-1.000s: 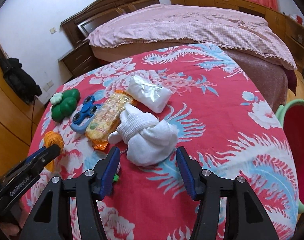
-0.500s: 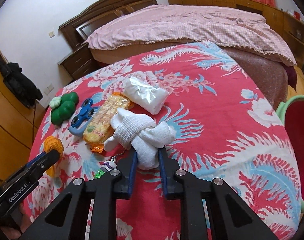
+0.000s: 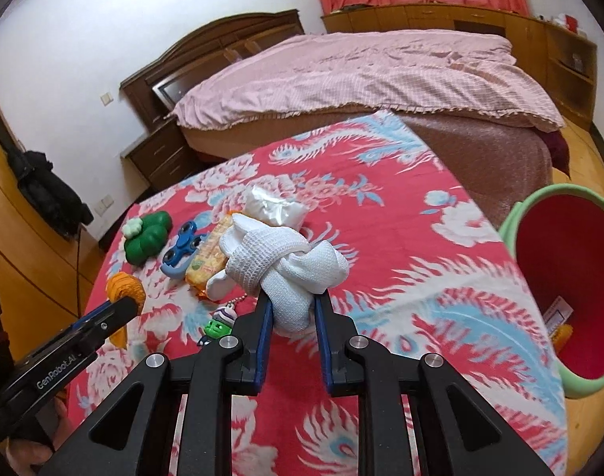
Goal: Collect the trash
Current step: 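Carry the white cloth and orange cloth over the red bin with both tools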
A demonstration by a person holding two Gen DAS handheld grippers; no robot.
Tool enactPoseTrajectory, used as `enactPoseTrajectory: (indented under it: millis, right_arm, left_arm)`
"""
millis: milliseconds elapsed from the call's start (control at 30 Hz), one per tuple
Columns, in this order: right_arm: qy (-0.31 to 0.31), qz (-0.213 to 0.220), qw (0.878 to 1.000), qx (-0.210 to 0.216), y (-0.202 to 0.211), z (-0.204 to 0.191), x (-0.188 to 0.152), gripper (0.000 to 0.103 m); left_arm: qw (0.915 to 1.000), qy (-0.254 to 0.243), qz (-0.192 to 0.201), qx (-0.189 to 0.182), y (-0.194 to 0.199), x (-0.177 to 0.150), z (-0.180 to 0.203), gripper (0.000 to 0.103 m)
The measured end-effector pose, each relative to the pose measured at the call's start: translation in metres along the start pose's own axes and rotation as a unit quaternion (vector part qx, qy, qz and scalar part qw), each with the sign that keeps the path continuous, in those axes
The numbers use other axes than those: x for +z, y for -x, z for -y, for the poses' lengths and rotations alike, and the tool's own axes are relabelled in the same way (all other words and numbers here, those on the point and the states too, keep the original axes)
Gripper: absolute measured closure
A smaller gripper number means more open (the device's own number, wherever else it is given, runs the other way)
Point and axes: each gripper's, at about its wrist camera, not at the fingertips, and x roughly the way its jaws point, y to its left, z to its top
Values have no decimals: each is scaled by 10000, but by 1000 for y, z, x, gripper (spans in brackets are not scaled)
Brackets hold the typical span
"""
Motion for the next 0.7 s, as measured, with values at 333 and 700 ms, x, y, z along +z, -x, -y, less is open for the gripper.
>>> enactPoseTrajectory:
  millis: [333,700]
  right_arm:
    - [-323,290,9989,-184,48,33,-11,82]
    - [-850,650,9929,-515,92,86,-22,82]
  left_arm:
    - [9990,-280,-3,-348,16,-3,36,68]
    - [9953,-685,-63,-679,26,-10,83,68]
